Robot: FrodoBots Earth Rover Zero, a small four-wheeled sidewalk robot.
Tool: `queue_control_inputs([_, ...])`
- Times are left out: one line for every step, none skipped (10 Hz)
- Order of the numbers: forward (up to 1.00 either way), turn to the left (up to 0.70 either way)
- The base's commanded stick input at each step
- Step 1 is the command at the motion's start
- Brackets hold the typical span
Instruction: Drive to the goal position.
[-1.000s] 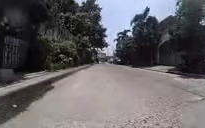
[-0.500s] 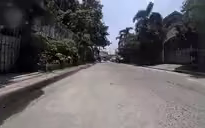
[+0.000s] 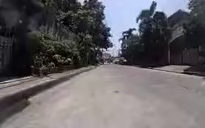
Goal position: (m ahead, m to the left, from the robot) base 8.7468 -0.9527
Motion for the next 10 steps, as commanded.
queue_control_inputs([1.0,0.0])
queue_control_inputs([1.0,0.0])
queue_control_inputs([1.0,0.0])
queue_control_inputs([1.0,0.0])
queue_control_inputs([1.0,0.0])
queue_control_inputs([1.0,0.0])
queue_control_inputs([1.0,0.0])
queue_control_inputs([1.0,0.0])
queue_control_inputs([1.0,0.0])
queue_control_inputs([1.0,0.0])
